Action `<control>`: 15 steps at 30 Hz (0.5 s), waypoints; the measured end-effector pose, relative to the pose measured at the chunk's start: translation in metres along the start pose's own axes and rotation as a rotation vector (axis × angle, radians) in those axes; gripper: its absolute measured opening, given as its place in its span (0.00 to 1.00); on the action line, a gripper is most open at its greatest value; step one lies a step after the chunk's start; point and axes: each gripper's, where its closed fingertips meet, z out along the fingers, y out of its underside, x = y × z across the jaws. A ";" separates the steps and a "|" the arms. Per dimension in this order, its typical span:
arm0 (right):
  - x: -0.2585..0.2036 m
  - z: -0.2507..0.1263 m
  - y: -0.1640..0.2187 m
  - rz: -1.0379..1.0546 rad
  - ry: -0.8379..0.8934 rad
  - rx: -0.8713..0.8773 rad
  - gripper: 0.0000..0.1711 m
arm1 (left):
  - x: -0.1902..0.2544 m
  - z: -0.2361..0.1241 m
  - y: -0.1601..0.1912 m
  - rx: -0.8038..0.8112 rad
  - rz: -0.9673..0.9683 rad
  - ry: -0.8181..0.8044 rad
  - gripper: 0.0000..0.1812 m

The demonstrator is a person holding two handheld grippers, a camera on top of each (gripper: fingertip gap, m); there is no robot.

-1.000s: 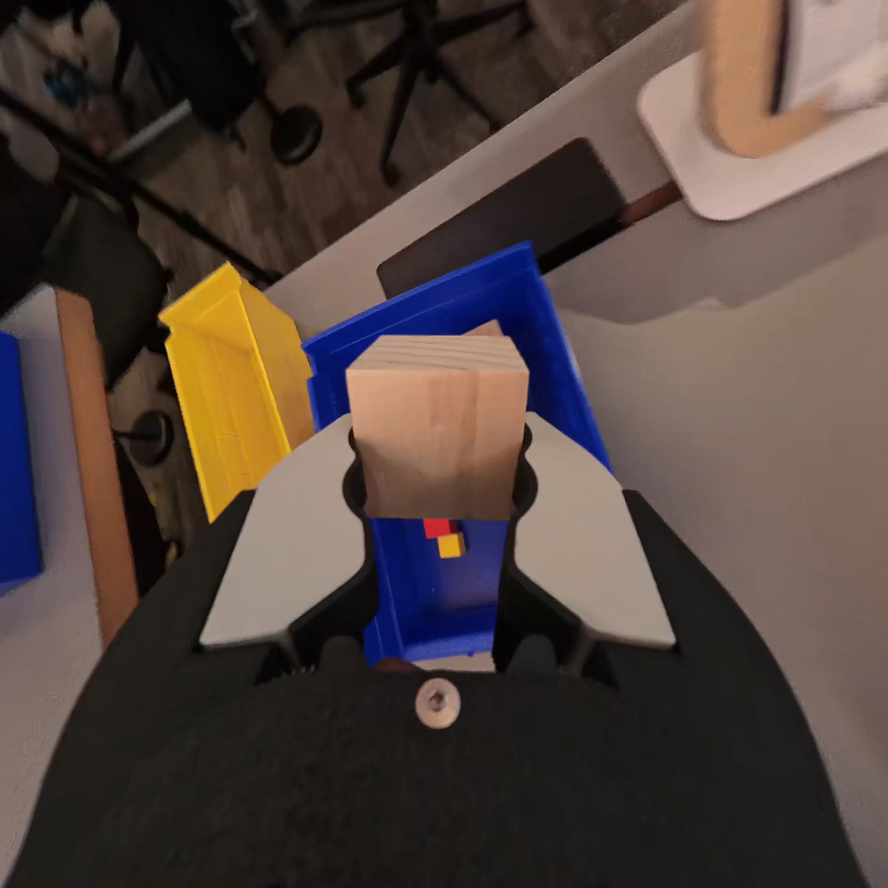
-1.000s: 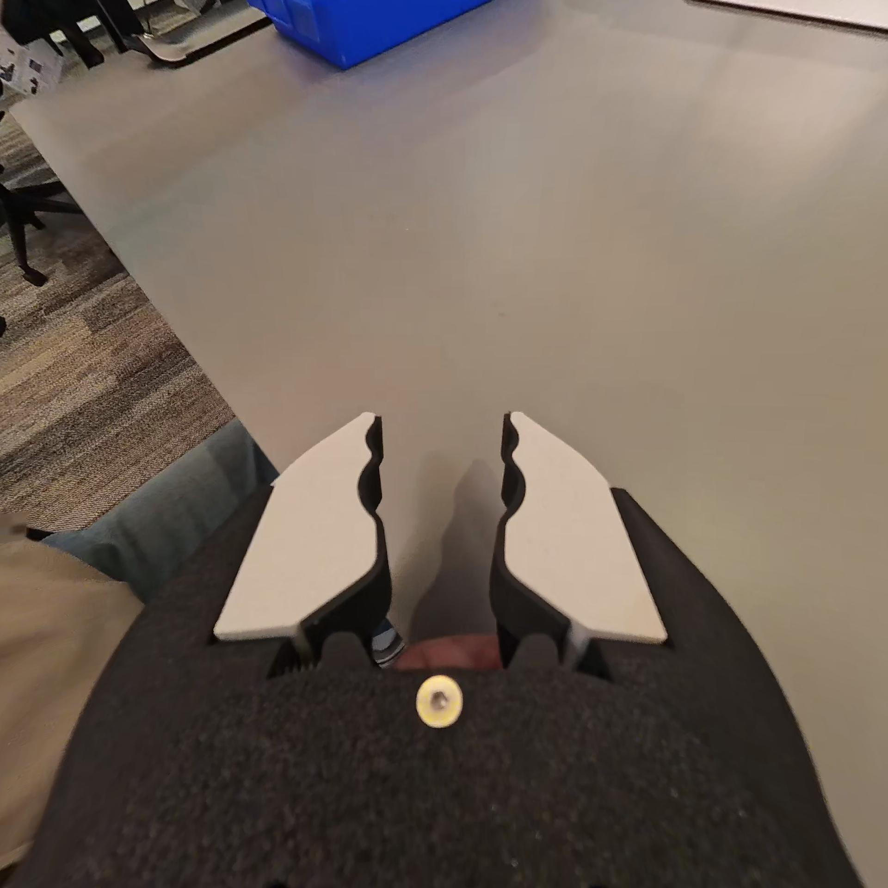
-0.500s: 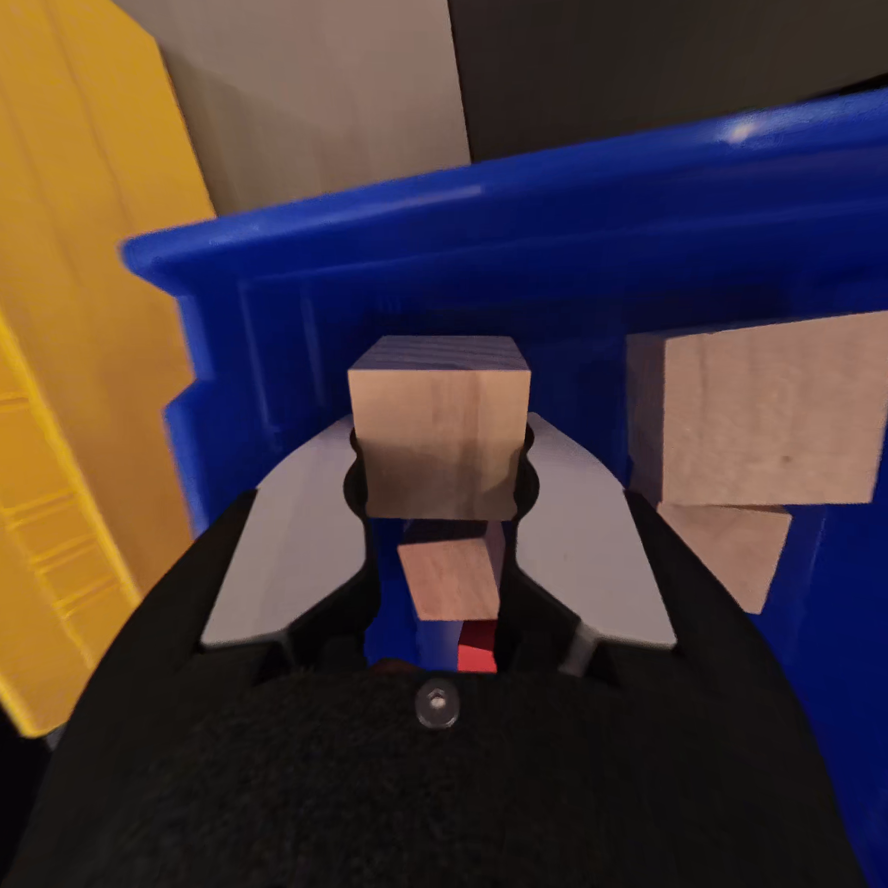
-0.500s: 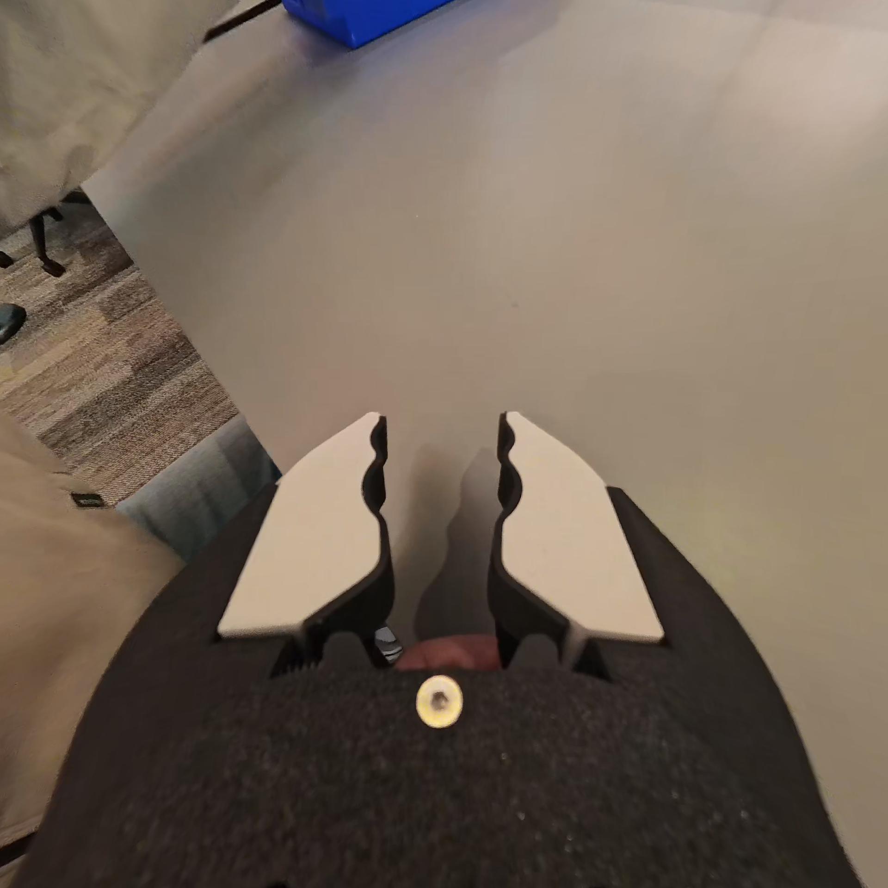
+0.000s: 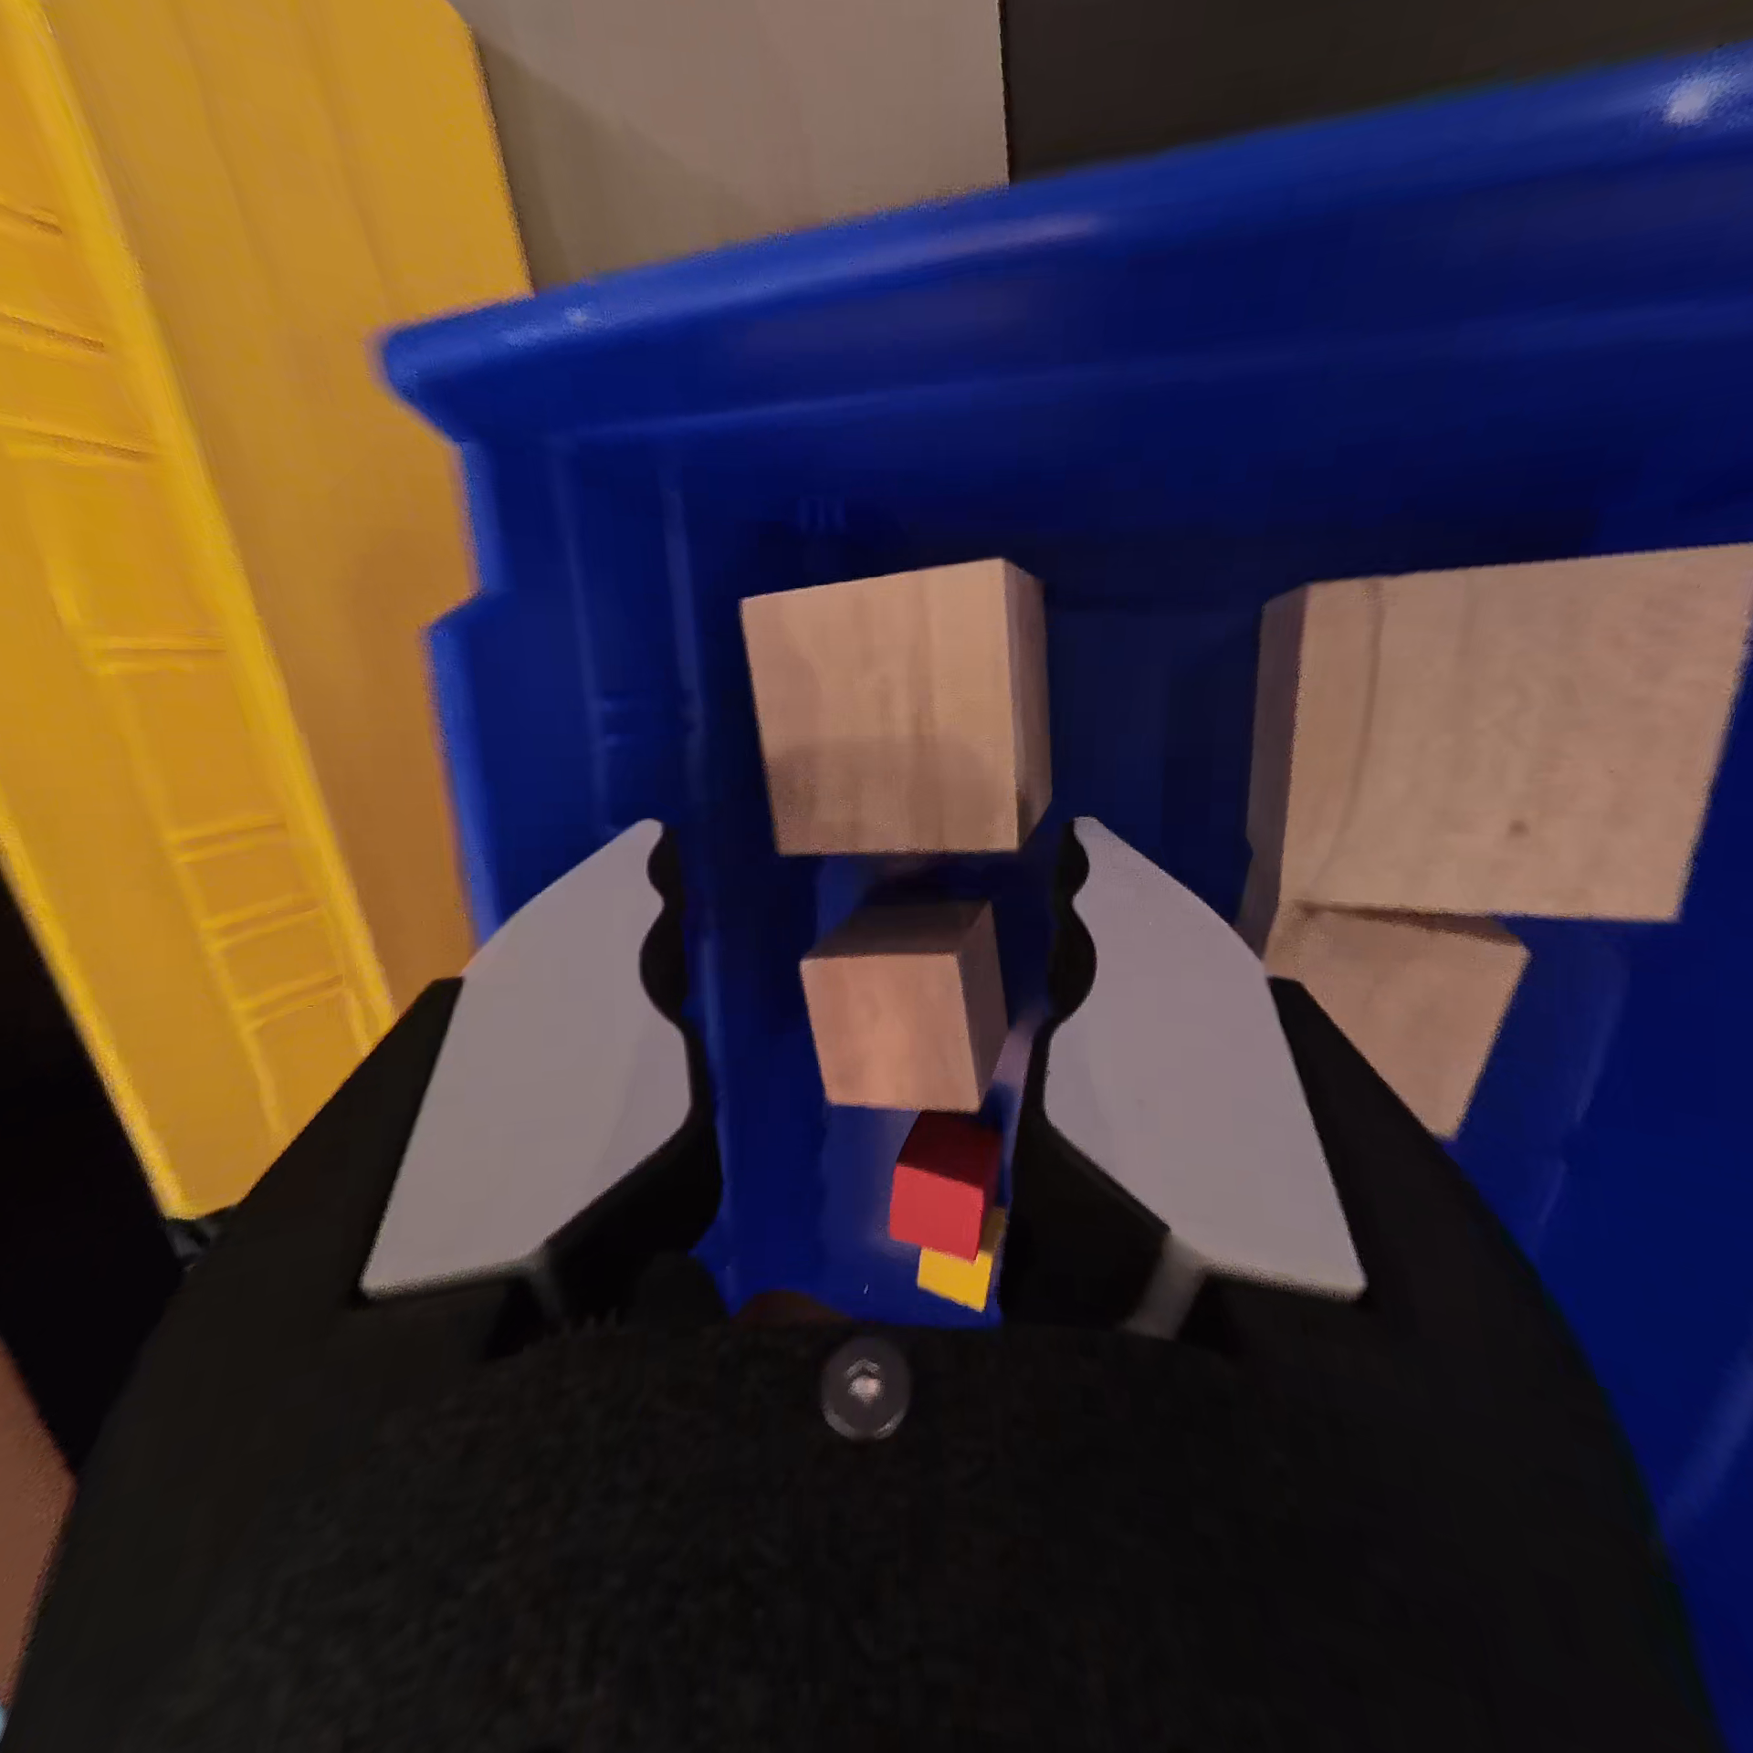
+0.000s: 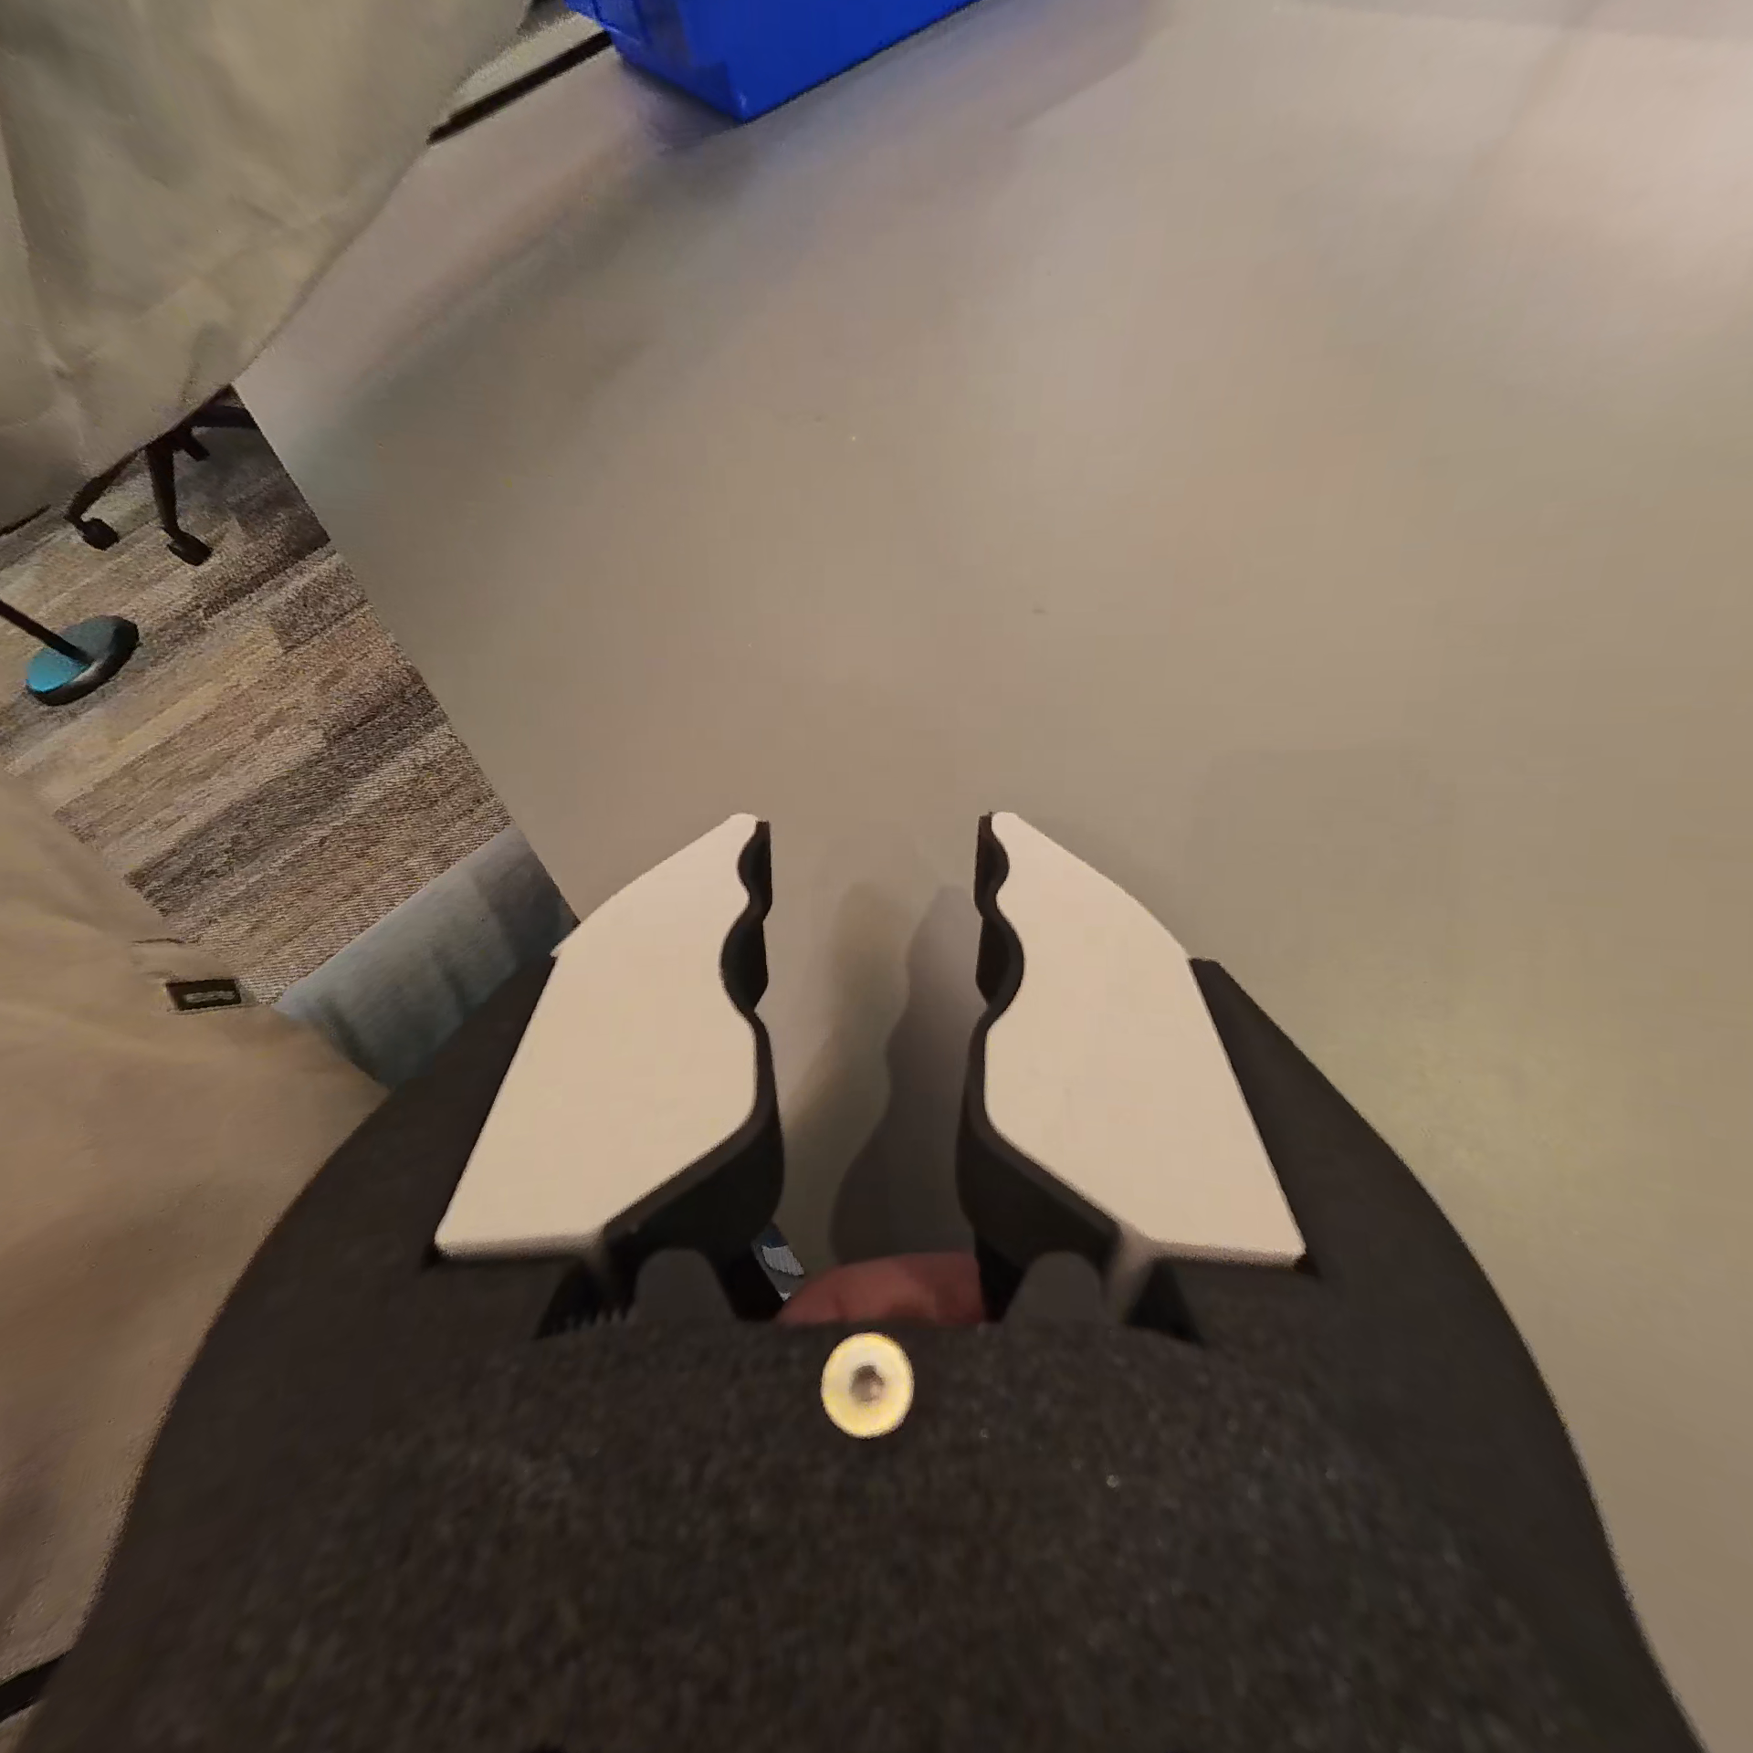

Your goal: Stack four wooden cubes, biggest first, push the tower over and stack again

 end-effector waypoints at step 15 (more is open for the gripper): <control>0.021 -0.026 -0.084 -0.099 0.162 0.158 0.28 | 0.080 -0.364 0.070 0.995 -0.110 0.185 0.28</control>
